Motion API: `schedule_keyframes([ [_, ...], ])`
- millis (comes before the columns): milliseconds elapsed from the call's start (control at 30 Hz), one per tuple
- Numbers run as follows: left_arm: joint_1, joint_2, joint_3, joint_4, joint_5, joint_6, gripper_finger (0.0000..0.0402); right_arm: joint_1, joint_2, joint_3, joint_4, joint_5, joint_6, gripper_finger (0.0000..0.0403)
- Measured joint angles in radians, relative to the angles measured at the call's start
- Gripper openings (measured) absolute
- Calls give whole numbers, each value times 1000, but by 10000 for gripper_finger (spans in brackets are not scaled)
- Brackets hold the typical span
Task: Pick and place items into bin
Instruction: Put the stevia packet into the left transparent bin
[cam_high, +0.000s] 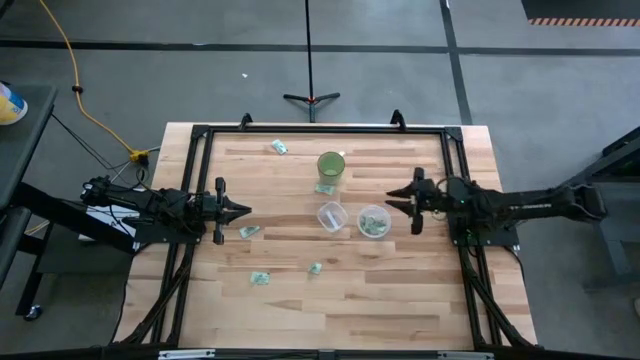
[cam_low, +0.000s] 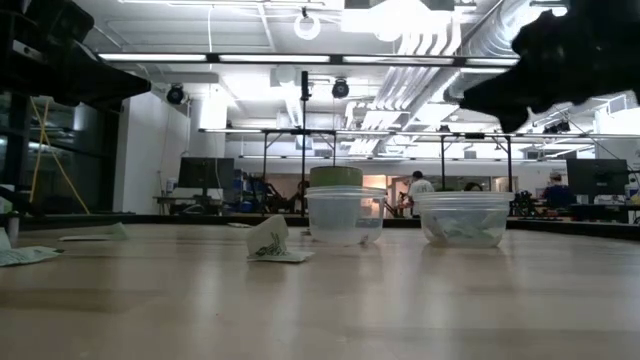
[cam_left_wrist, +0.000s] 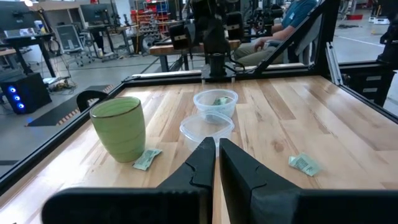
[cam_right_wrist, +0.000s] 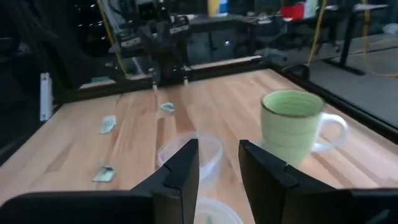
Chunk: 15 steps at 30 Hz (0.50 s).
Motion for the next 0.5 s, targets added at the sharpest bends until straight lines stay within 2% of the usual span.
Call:
schedule_keyframes([
  [233, 0, 0, 0, 2, 1, 0, 60, 41, -205, -112, 46, 6, -66, 105],
  [500, 0, 0, 0, 71, -1, 29, 65, 61, -248, -113, -5, 27, -94, 106],
])
